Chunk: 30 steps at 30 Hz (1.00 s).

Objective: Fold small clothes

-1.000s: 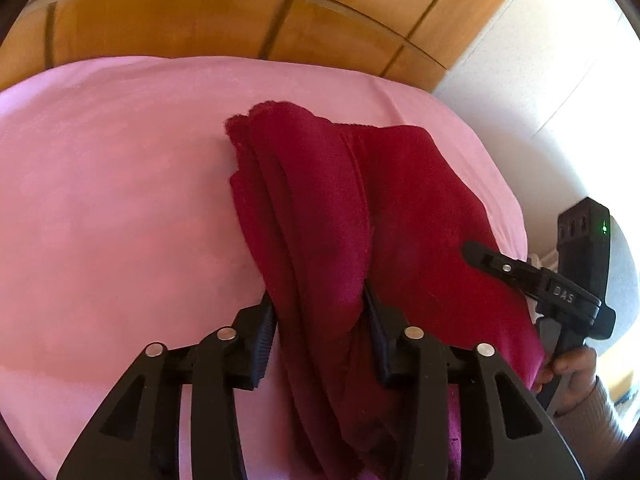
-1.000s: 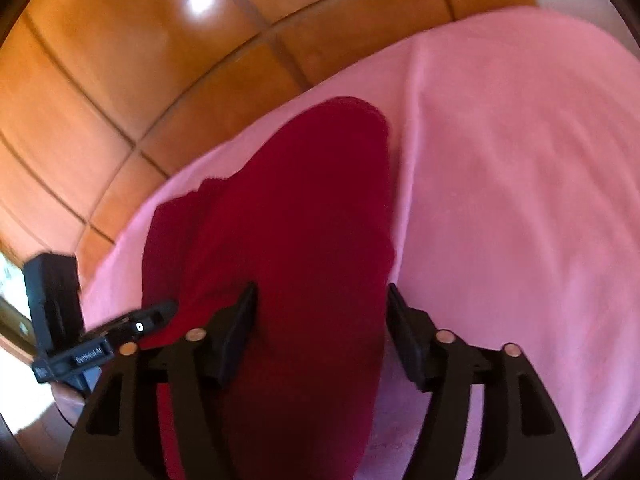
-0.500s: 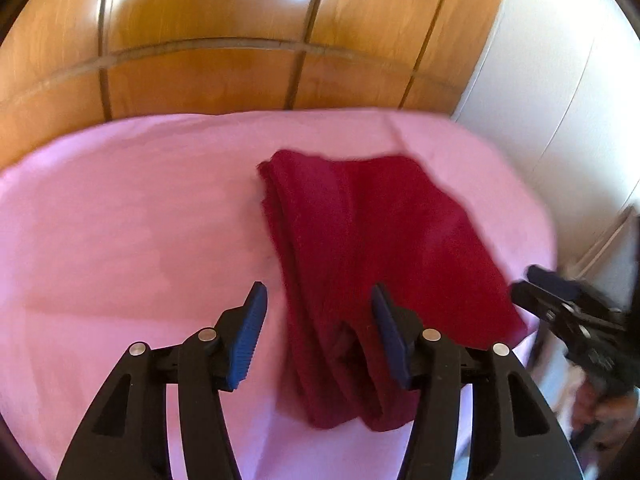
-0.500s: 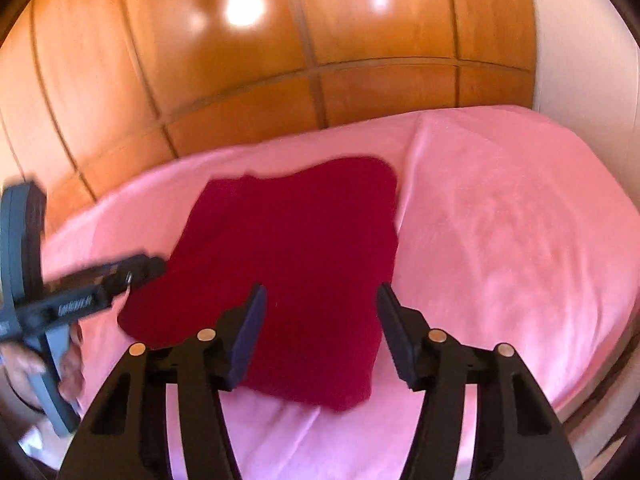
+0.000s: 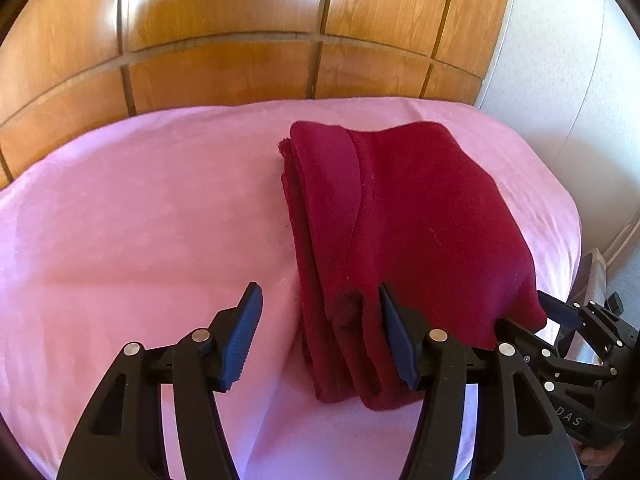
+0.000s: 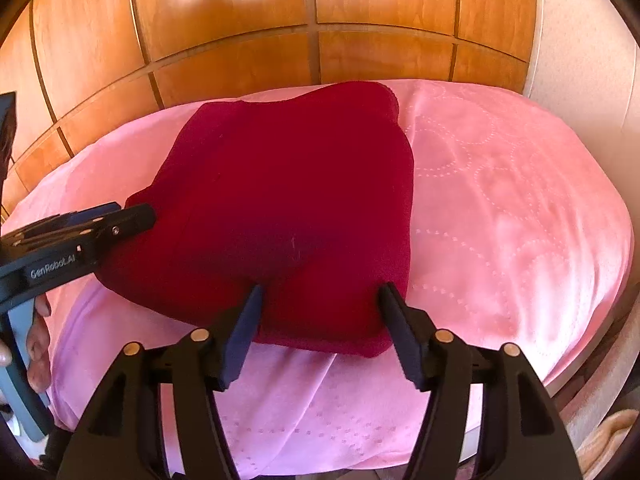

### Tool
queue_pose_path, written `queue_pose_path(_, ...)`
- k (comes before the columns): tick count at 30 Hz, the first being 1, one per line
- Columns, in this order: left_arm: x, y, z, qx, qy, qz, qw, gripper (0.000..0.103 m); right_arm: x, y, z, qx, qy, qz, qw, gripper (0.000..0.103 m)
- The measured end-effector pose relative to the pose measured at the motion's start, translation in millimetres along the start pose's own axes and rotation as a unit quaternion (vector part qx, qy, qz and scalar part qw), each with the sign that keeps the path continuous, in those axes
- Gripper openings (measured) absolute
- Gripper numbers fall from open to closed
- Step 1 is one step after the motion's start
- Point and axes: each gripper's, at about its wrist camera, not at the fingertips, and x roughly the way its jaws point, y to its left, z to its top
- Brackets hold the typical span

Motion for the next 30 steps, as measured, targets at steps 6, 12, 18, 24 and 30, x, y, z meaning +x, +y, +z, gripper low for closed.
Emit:
queue_pose_path(6, -16.3, -7.7, -4.6, 0.011, -0.016, 0.01, 0.9998, 0.058, -21.6, 2.1, 10.3, 0.003, -0.021, -0.006, 1.0, 0.068)
queue_pose_path(12, -15.9, -6.5, -8.0, 0.008, -0.014, 0.011, 0.9998, 0.058, -33.7, 11.1, 11.1, -0.009, -0.039, -0.001, 0.999, 0.068)
queue_pose_path(18, -4.6, -4.9, -10.3, 0.005, -0.002, 0.016, 0.9999, 0.063, 6.4, 17.9, 4.6, -0.004, 0.013, -0.015, 1.0, 0.071)
queue_pose_path(24, -6.9, 2.9, -9.6, -0.012, -0.004, 0.004, 0.9999, 0.068, -1.1, 20.3, 9.8, 0.011, 0.0, -0.029, 1.0, 0.08)
queue_pose_path(30, -37.3, 12.1, -5.8, -0.024, -0.045, 0.032, 0.9982, 0.078, -34.2, 18.0, 26.4, 0.062, -0.057, -0.108, 0.991, 0.101)
